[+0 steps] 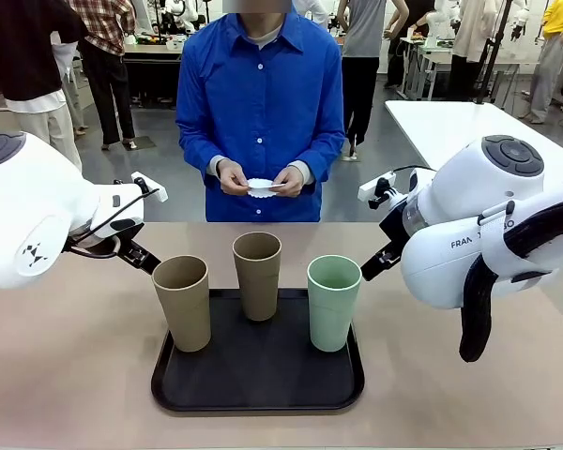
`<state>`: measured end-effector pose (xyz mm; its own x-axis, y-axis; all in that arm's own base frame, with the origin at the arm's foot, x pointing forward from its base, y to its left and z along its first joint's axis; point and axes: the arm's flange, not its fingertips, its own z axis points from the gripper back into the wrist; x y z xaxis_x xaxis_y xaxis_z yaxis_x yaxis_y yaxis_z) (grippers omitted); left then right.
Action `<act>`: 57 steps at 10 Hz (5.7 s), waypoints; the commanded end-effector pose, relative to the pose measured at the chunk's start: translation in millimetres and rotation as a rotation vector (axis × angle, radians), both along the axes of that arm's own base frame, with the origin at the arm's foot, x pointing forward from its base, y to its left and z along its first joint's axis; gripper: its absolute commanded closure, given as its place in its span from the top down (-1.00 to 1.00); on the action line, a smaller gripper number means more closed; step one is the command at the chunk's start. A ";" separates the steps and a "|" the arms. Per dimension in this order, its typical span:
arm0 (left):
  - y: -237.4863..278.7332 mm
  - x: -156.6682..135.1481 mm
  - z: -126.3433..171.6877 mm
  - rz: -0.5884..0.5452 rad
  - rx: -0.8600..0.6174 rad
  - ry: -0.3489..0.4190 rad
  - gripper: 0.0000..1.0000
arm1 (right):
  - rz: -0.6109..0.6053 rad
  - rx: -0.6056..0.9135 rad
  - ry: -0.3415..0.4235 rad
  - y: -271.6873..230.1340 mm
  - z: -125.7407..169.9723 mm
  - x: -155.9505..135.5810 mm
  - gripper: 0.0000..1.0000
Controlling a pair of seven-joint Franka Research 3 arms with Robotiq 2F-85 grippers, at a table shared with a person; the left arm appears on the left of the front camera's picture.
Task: Place coasters on the table and set cups on them.
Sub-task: Pick up one Reusable plastic cup and place it on a coaster set by the human.
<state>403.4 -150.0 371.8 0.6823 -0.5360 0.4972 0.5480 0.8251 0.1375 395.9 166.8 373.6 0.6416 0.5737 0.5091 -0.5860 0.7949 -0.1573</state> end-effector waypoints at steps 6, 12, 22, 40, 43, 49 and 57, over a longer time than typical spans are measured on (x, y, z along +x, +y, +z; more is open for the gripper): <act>5.4 -11.6 31.3 -0.003 0.054 -0.083 1.00 | -0.087 -0.081 -0.083 5.1 34.4 -10.0 1.00; 57.2 -111.5 93.0 -0.050 0.045 0.143 1.00 | -0.136 -0.175 0.113 4.4 94.1 -173.9 1.00; 84.2 -89.7 149.3 -0.168 -0.527 0.383 1.00 | 0.144 0.979 0.528 -12.2 139.6 -157.2 1.00; 311.2 -60.1 53.8 0.276 -1.141 0.767 1.00 | -0.304 1.274 0.879 -240.1 43.7 -180.3 1.00; 305.0 -63.2 62.0 0.281 -1.097 0.760 1.00 | -0.290 1.244 0.862 -240.3 42.9 -180.3 1.00; 307.1 -58.3 55.7 0.264 -1.113 0.770 1.00 | -0.306 1.268 0.886 -279.3 72.2 -143.2 1.00; 307.1 -58.3 55.7 0.264 -1.113 0.770 1.00 | -0.306 1.268 0.886 -279.3 72.2 -143.2 1.00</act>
